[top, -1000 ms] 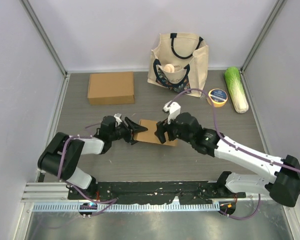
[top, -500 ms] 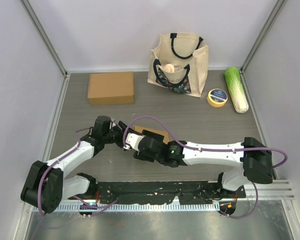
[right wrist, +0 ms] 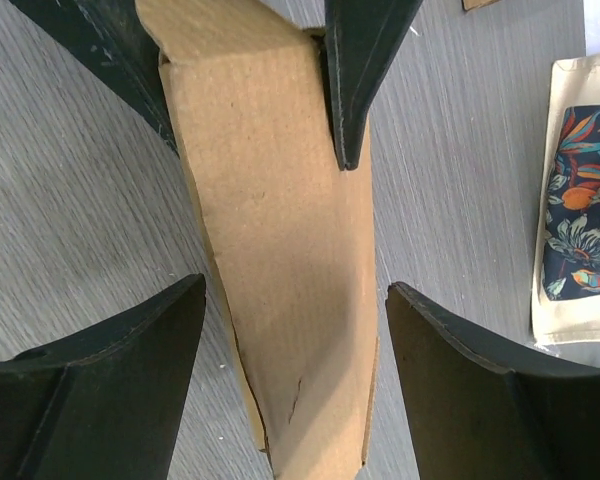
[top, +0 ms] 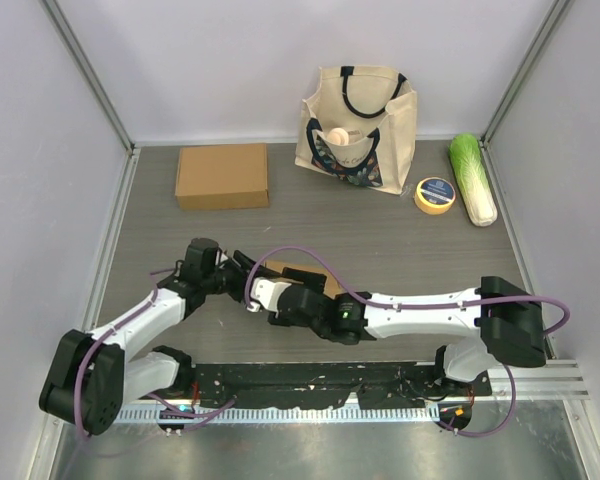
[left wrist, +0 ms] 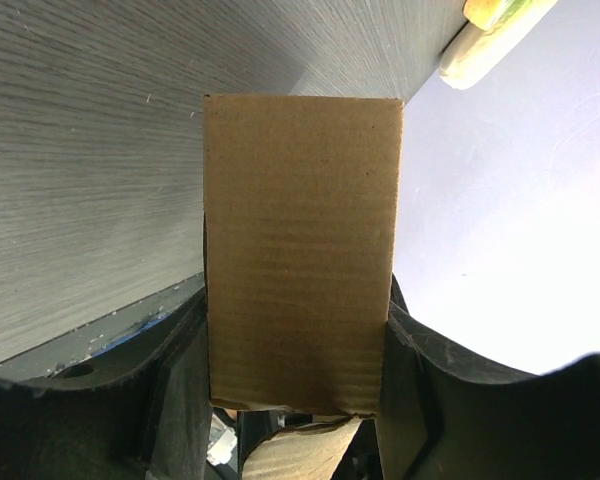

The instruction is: Fold the paper box

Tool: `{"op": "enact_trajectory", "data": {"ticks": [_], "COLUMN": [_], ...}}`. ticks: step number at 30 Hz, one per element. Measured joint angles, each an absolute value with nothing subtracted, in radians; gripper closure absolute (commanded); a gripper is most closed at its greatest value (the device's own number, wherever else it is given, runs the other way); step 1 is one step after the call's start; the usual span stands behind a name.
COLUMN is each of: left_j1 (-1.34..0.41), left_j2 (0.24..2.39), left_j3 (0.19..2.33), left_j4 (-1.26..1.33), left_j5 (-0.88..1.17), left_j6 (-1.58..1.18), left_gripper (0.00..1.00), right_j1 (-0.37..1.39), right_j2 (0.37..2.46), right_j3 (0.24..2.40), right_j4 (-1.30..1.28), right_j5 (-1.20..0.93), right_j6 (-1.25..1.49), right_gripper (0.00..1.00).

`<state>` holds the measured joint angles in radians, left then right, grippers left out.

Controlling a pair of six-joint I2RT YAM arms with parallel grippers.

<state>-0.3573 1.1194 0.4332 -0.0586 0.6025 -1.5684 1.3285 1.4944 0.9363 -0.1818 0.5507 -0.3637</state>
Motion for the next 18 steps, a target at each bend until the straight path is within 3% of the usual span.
{"op": "enact_trajectory", "data": {"ticks": [6, 9, 10, 13, 18], "left_j1": [-0.357, -0.357, -0.357, -0.356, -0.356], "left_j2": [1.089, 1.061, 1.050, 1.011, 0.916], "left_j3": [0.433, 0.433, 0.433, 0.431, 0.435], "left_j4": [-0.072, -0.084, -0.089, -0.106, -0.165], "left_j5": [0.617, 0.624, 0.623, 0.621, 0.570], "left_j6": [-1.586, -1.594, -1.594, -1.589, -1.493], "left_gripper": [0.52, 0.48, 0.41, 0.24, 0.09], "right_j1": [1.324, 1.324, 1.323, 1.322, 1.322], "right_j2": [1.510, 1.531, 1.532, 1.532, 1.525], "right_j3": [0.894, 0.869, 0.861, 0.844, 0.844], "right_j4": [-0.108, -0.041, -0.025, 0.012, -0.009], "right_j5": [0.574, 0.606, 0.615, 0.635, 0.627], "right_j6": [-0.384, -0.408, -0.414, -0.435, -0.414], "right_gripper": [0.22, 0.31, 0.38, 0.47, 0.52]}}
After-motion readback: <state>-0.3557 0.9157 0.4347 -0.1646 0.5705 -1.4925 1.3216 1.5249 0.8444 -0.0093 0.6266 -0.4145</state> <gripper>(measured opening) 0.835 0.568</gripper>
